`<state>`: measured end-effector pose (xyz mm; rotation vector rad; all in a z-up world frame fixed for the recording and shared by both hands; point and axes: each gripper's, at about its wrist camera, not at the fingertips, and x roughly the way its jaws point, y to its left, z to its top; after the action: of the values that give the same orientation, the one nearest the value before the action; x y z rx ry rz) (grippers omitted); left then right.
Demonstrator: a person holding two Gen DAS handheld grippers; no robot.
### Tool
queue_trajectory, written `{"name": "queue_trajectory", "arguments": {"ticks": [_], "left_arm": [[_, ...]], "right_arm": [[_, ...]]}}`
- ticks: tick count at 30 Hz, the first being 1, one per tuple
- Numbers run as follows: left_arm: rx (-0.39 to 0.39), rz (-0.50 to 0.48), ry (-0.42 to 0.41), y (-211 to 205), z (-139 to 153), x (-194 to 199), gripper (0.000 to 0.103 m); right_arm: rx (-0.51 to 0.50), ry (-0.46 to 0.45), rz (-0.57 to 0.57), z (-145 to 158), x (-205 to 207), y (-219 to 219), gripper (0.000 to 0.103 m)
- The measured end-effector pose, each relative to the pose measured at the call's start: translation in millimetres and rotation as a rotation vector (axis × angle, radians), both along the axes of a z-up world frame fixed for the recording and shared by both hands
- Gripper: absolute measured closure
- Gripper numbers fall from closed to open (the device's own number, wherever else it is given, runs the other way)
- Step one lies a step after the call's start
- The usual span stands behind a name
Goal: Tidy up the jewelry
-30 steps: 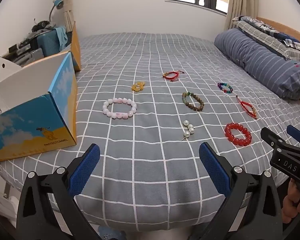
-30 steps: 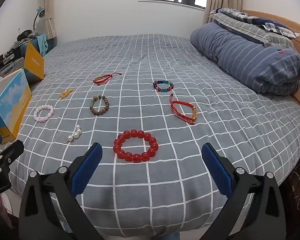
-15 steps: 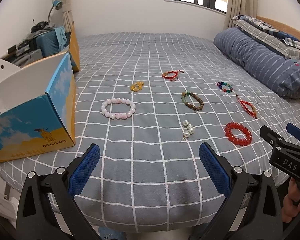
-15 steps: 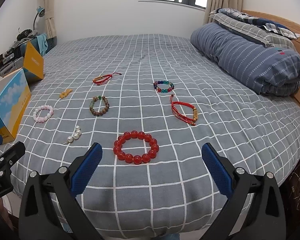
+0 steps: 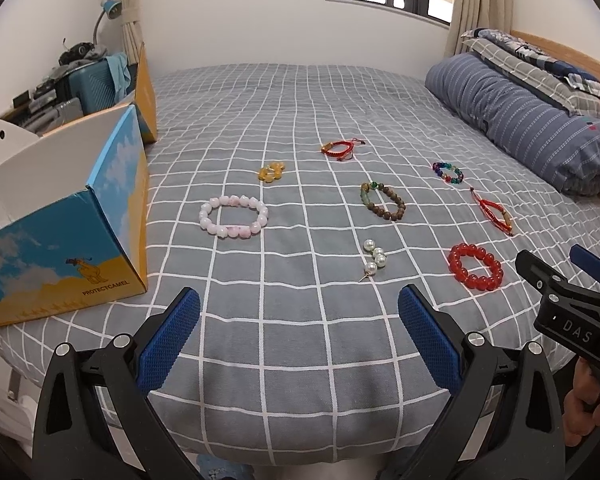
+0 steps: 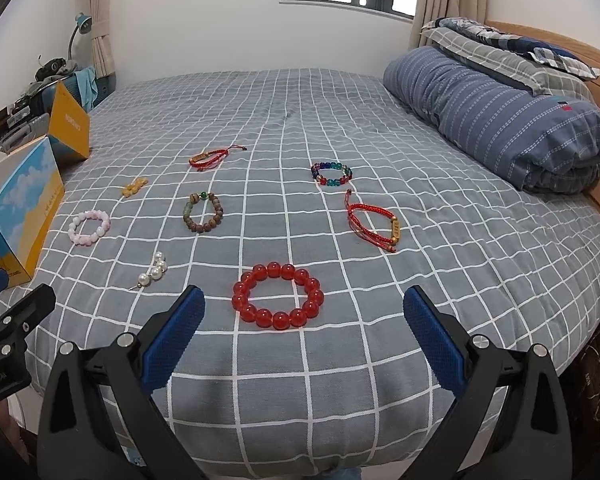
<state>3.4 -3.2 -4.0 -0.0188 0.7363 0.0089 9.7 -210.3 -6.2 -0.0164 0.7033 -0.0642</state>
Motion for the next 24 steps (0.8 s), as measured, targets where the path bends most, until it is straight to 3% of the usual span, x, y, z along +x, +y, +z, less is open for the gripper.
{"name": "queue_trajectory", "arguments": {"ticks": [24], "left_arm": [[-0.001,-0.003,0.005,-0.4,-1.3,0.1,0.006]], "right_arm": [[0.0,0.001,0.001,-1.5,-0.6,2.1,0.007]]}}
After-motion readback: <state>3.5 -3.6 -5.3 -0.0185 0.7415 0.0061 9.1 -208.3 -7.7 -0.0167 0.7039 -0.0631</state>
